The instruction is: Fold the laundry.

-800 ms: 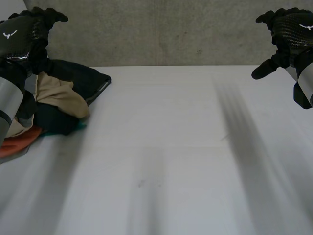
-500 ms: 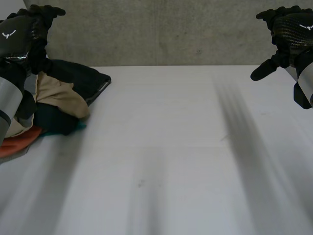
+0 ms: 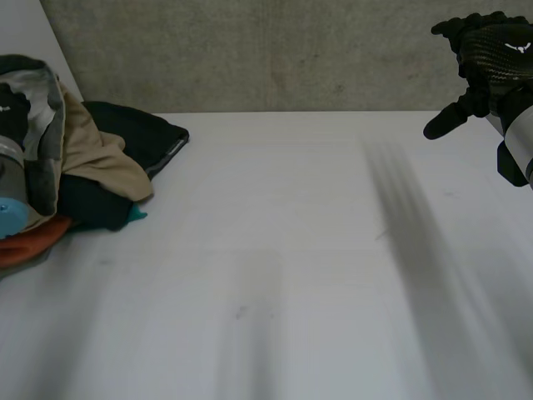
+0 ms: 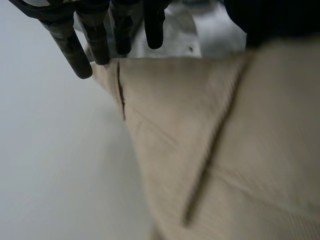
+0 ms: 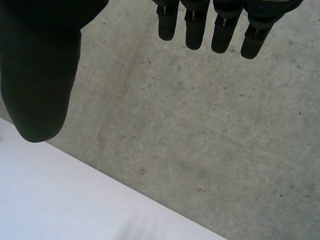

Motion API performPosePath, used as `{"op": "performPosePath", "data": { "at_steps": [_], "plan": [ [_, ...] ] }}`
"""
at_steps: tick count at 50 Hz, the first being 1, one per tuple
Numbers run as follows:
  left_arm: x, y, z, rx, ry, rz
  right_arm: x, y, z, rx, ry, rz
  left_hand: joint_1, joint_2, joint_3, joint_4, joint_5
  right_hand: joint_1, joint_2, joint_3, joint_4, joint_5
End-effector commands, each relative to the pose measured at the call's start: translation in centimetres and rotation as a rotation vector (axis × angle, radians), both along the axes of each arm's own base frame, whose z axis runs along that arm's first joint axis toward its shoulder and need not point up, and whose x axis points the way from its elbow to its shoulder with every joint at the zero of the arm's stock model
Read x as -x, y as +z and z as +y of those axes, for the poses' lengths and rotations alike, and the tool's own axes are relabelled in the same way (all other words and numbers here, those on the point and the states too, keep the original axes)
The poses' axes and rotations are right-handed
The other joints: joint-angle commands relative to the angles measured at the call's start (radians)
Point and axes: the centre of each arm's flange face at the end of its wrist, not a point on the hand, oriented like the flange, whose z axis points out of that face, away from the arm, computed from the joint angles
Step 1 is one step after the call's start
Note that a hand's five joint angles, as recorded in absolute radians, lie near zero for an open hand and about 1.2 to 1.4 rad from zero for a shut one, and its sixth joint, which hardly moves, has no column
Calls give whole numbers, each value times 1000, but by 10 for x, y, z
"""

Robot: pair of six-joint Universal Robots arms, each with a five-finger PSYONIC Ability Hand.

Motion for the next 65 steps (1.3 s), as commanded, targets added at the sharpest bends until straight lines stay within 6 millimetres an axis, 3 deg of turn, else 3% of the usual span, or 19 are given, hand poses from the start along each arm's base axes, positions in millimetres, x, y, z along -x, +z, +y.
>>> {"op": "performPosePath", "data": {
  "at_steps": [1,3,7,10,15,18,22,25,28,31,36,39,41,44,47,52,56,59,65],
  "plan": [
    [-6,-33,-34,-6,-17,-15,0,-6,-1,-18,-2,5,783,773,773,780,760,-39,-30,-30,-29,-46],
    [-6,-28,-36,11,-14,-14,0,-6,-1,-19,-2,7,1197,1187,1187,1194,1174,-39,-30,-30,-29,-46],
    [4,-26,-33,13,-29,-12,1,-6,-2,-21,-6,7,1199,1189,1188,1195,1175,-39,-30,-30,-29,-46],
    [33,12,-13,76,-93,10,3,-6,-3,-21,-13,7,1199,1189,1188,1195,1175,-39,-30,-30,-29,-46],
    [100,88,50,220,-272,113,3,-5,-4,-15,-13,6,1199,1189,1188,1195,1175,-39,-30,-30,-29,-46],
    [139,120,91,267,-414,247,3,-3,-4,-9,-13,4,1199,1189,1188,1195,1175,-39,-30,-30,-29,-46],
    [177,138,143,232,-582,411,3,-2,-4,-8,-13,4,1199,1189,1188,1195,1175,-39,-30,-30,-29,-46],
    [196,133,163,172,-652,475,3,-2,-4,-8,-13,4,1199,1189,1188,1195,1175,-39,-30,-30,-29,-46],
    [230,109,188,57,-748,544,3,0,-4,-3,-13,2,1199,1189,1188,1195,1175,-39,-30,-30,-29,-46],
    [266,77,213,-63,-841,604,3,0,-4,-2,-14,2,1199,1189,1188,1195,1175,-39,-30,-30,-29,-46],
    [297,15,224,-236,-872,674,4,0,-5,0,-17,3,1199,1189,1188,1195,1175,-39,-30,-30,-29,-46],
    [313,-21,233,-339,-900,687,4,1,-6,2,-20,2,306,296,295,303,282,-39,-30,-30,-29,-46],
    [321,-30,247,-383,-938,683,4,-3,-10,-8,-24,6,-23,-33,-34,-26,-47,-39,-30,-30,-29,-46],
    [317,-19,247,-363,-942,691,6,-12,-16,-31,-34,22,-23,-33,-34,-26,-47,-39,-30,-30,-29,-46],
    [292,27,232,-258,-911,728,6,-22,-24,-57,-43,61,-23,-33,-34,-26,-47,-39,-30,-30,-29,-46],
    [227,95,195,-48,-804,755,3,-24,-22,-109,-32,125,-19,-29,-30,-23,-43,-39,-30,-30,-29,-46],
    [182,115,167,40,-698,737,-7,-29,-11,-195,11,182,-10,-21,-21,-14,-34,-39,-30,-30,-29,-46],
    [160,105,144,43,-619,695,-23,-32,0,-243,79,200,-5,-15,-15,-8,-28,-39,-30,-30,-29,-46],
    [149,38,100,-122,-631,481,-71,-62,19,-354,228,235,-2,-12,-12,-5,-26,-39,-30,-30,-29,-46]
  ]
}}
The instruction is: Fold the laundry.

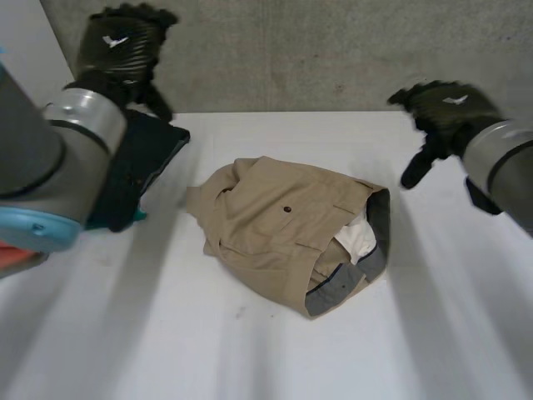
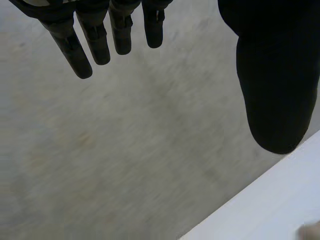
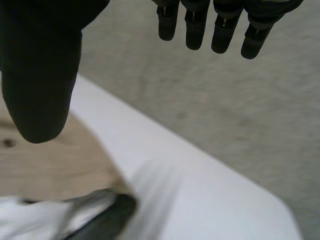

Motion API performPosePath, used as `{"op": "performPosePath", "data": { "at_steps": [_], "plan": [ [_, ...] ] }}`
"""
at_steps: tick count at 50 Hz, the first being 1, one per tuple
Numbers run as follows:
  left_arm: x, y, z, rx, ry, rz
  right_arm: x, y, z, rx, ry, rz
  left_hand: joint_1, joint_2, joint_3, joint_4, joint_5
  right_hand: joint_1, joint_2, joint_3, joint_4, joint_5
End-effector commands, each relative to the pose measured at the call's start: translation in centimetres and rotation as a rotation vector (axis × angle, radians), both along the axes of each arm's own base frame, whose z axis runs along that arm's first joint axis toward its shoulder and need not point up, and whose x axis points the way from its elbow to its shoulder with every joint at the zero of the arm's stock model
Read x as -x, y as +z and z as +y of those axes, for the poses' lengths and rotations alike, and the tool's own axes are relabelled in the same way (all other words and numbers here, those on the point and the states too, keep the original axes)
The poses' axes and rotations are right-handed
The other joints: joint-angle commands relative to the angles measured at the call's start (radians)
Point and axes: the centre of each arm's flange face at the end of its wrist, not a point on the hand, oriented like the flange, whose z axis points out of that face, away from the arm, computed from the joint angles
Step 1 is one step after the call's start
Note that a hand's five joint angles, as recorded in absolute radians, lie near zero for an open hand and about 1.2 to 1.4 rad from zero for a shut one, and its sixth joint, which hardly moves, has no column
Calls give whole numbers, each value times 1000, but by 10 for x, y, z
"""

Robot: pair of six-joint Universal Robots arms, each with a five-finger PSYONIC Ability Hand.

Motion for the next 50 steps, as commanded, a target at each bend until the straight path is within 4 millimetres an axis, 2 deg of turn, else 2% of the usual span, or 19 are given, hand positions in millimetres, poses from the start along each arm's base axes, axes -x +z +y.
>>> {"op": "performPosePath", "data": {
  "at_steps": [1,5,13,19,23,24,26,28,29,31,35,38,39,42,43,45,46,47,50],
  "plan": [
    [-15,-73,-48,-80,-52,-260,-51,-30,23,-133,145,13,4,-13,-15,-7,-26,-39,-30,-30,-29,-46],
    [-22,-130,-72,-133,-116,-401,-77,-65,31,-243,178,-13,4,-13,-15,-7,-26,-39,-30,-30,-29,-46],
    [-12,-194,-88,-227,-173,-441,-104,-114,50,-327,223,32,4,-13,-15,-7,-26,-39,-30,-30,-29,-46],
    [6,-206,-83,-218,-237,-442,-120,-137,70,-323,256,74,77,60,58,66,47,-23,-14,-14,-13,-30],
    [18,-212,-80,-208,-273,-441,-123,-149,68,-302,234,92,438,421,419,427,408,196,206,205,206,190],
    [23,-214,-79,-204,-277,-445,-123,-151,66,-284,227,103,692,674,673,681,662,363,372,372,373,356],
    [28,-215,-78,-197,-282,-448,-124,-152,63,-259,221,119,957,940,938,946,927,601,611,610,611,595],
    [33,-216,-77,-189,-280,-448,-124,-146,60,-203,219,143,1203,1186,1185,1193,1173,1093,1102,1101,1102,1086],
    [34,-214,-78,-187,-275,-446,-124,-142,58,-179,216,148,1205,1187,1186,1194,1175,1182,1191,1190,1192,1175],
    [35,-211,-79,-177,-262,-447,-123,-133,54,-128,202,154,1205,1187,1186,1194,1175,1183,1192,1191,1192,1176],
    [39,-203,-77,-169,-244,-440,-120,-82,53,23,192,117,1205,1187,1186,1194,1175,1183,1192,1191,1192,1176],
    [44,-149,-71,-72,-233,-398,-115,-38,60,127,200,83,1205,1187,1186,1194,1175,1183,1192,1191,1192,1176],
    [43,-114,-66,-16,-225,-357,-110,-13,63,191,197,65,1205,1187,1186,1194,1175,1183,1192,1191,1192,1176],
    [38,-62,-55,52,-217,-264,-103,18,68,275,196,49,1205,1187,1186,1194,1175,1183,1192,1191,1192,1176],
    [33,-30,-48,98,-202,-192,-97,41,71,338,194,32,1205,1187,1186,1194,1175,1183,1192,1191,1192,1176],
    [27,7,-37,156,-189,-115,-91,66,78,407,202,12,1205,1187,1186,1194,1175,1183,1192,1191,1192,1176],
    [23,26,-30,188,-182,-78,-88,78,81,439,200,0,1205,1187,1186,1194,1175,1183,1192,1191,1192,1176],
    [14,63,-12,252,-175,-11,-80,103,89,507,193,-27,1205,1187,1186,1194,1175,1183,1192,1191,1192,1176],
    [-4,126,26,386,-180,96,-60,153,107,635,160,-96,1205,1187,1186,1194,1175,1183,1192,1191,1192,1176]
  ]
}}
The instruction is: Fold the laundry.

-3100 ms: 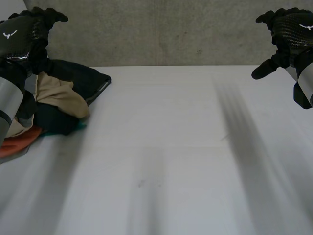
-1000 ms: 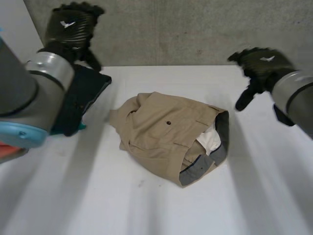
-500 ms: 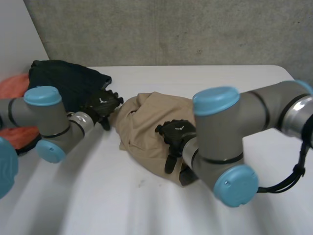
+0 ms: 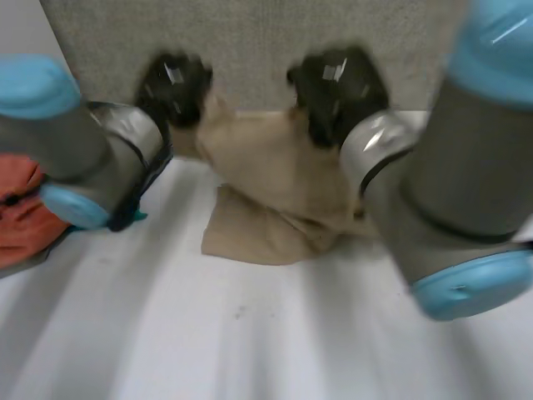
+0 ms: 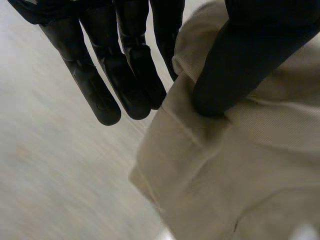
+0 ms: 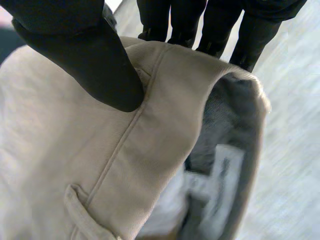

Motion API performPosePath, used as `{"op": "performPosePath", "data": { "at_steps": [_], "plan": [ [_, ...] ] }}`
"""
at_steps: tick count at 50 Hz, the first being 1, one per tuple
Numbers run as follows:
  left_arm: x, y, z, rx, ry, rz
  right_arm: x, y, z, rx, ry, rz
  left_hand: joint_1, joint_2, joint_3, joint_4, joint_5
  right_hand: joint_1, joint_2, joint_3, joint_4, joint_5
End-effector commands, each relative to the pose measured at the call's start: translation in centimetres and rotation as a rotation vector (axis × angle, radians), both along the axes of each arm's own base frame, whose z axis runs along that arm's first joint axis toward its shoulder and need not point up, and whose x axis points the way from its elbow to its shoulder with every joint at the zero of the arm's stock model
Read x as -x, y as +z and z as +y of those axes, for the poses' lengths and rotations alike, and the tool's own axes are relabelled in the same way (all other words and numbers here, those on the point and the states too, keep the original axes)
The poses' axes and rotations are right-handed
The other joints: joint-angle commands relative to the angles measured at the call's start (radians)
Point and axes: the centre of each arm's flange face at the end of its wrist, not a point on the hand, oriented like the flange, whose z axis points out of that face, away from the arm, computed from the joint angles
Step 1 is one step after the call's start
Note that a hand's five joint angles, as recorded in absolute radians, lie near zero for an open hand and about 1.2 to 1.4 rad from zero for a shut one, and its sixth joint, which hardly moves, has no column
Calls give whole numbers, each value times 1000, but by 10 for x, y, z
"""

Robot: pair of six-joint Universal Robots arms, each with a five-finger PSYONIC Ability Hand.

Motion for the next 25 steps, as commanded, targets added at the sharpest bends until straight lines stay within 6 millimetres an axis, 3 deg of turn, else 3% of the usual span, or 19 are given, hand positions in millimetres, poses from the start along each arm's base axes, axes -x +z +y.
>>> {"op": "performPosePath", "data": {
  "at_steps": [1,3,4,7,10,12,18,19,22,23,25],
  "plan": [
    [-42,167,85,291,-40,336,42,115,37,293,-16,-168,252,203,208,199,248,289,221,216,215,228],
    [-50,190,101,354,-49,378,55,138,42,350,-39,-212,252,203,208,199,248,289,221,216,215,228],
    [-61,212,115,419,-51,419,67,154,44,395,-67,-243,252,203,208,199,248,289,221,216,215,228],
    [-73,237,128,489,-48,463,81,171,39,444,-111,-273,252,203,208,199,248,289,221,216,215,228],
    [-79,250,121,524,-37,488,87,181,34,468,-134,-296,252,203,208,199,248,289,221,216,215,228],
    [-76,249,106,520,-35,484,79,173,23,444,-130,-286,252,203,208,199,248,289,221,216,215,228],
    [-60,215,58,431,-36,446,50,124,-20,312,-121,-210,252,203,208,199,248,289,221,216,215,228],
    [-53,197,42,387,-34,433,43,110,-30,270,-117,-204,252,203,208,199,248,289,221,216,215,228],
    [-42,167,20,319,-35,405,36,87,-47,198,-112,-210,252,203,208,199,248,289,221,216,215,228],
    [-36,146,5,272,-36,384,31,72,-58,150,-109,-214,252,203,208,199,248,289,221,216,215,228],
    [-30,121,-10,219,-40,361,28,57,-69,108,-110,-216,252,203,208,199,248,289,221,216,215,228]
  ]
}}
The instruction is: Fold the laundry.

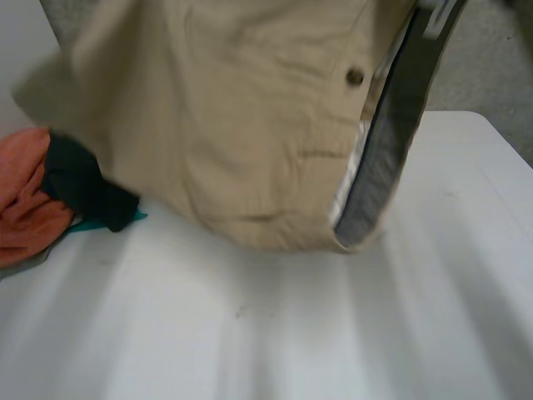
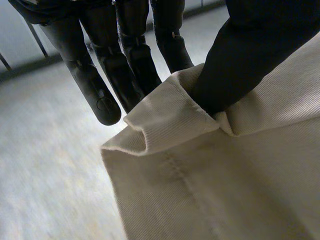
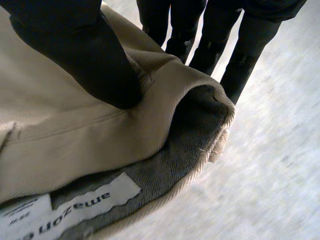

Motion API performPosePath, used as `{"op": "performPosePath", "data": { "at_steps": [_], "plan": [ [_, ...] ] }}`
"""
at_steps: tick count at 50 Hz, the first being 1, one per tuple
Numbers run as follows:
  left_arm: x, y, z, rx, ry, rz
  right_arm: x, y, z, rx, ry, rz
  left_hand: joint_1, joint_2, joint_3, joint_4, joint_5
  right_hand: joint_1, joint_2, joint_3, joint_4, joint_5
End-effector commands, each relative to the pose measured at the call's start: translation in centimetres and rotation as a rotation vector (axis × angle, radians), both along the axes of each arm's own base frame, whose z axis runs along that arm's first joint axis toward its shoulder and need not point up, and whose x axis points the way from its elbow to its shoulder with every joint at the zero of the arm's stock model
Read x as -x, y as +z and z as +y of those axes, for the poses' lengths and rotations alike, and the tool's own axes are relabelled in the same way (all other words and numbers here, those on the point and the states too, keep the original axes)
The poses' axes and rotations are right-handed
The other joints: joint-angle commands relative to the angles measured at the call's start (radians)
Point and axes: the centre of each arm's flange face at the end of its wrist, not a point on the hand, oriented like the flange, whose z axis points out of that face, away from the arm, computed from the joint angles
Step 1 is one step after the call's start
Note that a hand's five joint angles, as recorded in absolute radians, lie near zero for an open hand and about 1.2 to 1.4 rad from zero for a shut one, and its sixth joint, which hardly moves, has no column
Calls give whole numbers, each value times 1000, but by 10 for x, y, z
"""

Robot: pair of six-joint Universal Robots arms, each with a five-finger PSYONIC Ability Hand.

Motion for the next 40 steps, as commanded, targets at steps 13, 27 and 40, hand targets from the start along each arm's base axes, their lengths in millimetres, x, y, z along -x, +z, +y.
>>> {"op": "performPosePath", "data": {
  "at_steps": [13,27,40],
  "plan": [
    [85,-277,-132,-345,-95,-248,-42,-227,-150,-342,-61,64,-609,-660,-654,-665,-619,-845,-904,-916,-924,-906],
    [84,-190,-90,-186,39,-228,-29,-142,-121,-162,-101,76,-970,-1021,-1014,-1025,-979,-942,-1001,-1013,-1021,-1003],
    [42,-216,50,-339,83,-544,13,-177,-18,-553,43,364,-644,-695,-688,-699,-653,-879,-938,-951,-958,-941]
  ]
}}
